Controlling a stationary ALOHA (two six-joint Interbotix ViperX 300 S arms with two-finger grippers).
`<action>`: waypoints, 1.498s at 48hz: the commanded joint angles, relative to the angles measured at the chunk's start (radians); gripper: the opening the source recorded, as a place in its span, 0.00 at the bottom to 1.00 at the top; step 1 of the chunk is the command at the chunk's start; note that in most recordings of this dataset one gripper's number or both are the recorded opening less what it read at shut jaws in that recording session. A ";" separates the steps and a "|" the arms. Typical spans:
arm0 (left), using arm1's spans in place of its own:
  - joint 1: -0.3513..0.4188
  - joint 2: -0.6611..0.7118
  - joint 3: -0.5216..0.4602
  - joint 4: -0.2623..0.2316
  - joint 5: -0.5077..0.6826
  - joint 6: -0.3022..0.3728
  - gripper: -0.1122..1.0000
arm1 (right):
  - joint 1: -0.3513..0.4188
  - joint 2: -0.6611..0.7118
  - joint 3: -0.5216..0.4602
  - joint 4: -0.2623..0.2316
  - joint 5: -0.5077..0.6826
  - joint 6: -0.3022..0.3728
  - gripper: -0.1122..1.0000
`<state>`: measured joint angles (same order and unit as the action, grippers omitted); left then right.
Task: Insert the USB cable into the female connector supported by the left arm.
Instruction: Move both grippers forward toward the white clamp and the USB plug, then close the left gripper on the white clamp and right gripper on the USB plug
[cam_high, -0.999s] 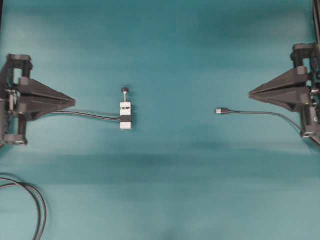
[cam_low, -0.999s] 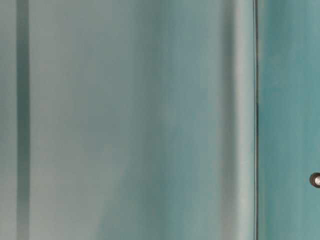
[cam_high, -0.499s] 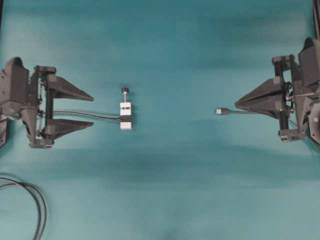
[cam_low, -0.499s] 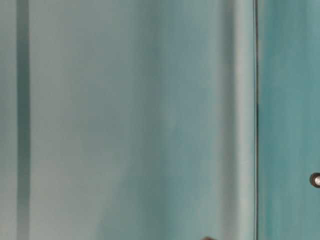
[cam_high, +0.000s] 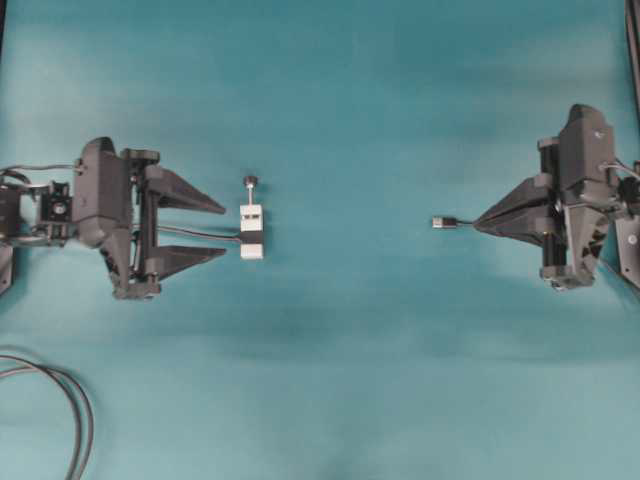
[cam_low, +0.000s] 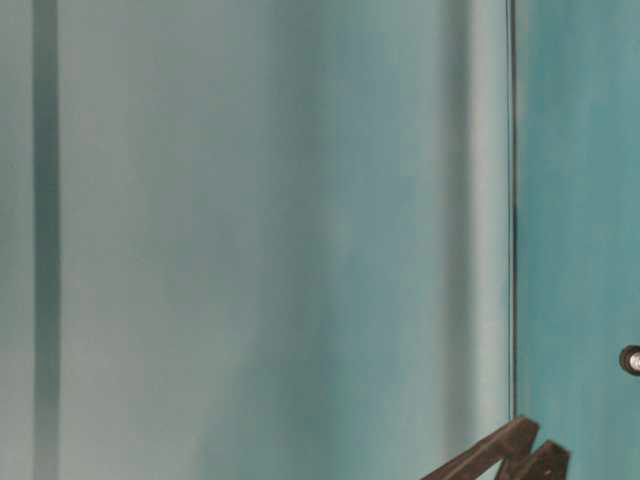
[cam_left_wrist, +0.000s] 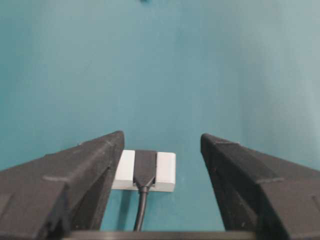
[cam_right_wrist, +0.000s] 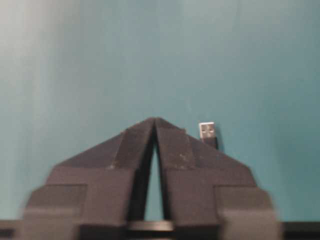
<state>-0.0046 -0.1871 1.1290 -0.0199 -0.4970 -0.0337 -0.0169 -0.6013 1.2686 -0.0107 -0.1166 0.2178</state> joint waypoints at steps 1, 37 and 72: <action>0.006 0.009 -0.017 0.000 -0.009 -0.003 0.83 | -0.012 0.043 -0.006 -0.002 -0.037 0.003 0.24; 0.043 0.002 -0.003 0.000 0.239 0.054 0.83 | -0.071 0.291 0.028 -0.002 -0.268 -0.015 0.62; 0.012 0.141 -0.103 0.000 0.305 0.089 0.83 | -0.072 0.449 -0.009 -0.003 -0.331 -0.017 0.62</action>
<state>0.0107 -0.0430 1.0523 -0.0199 -0.1887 0.0445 -0.0874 -0.1534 1.2732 -0.0123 -0.4326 0.2010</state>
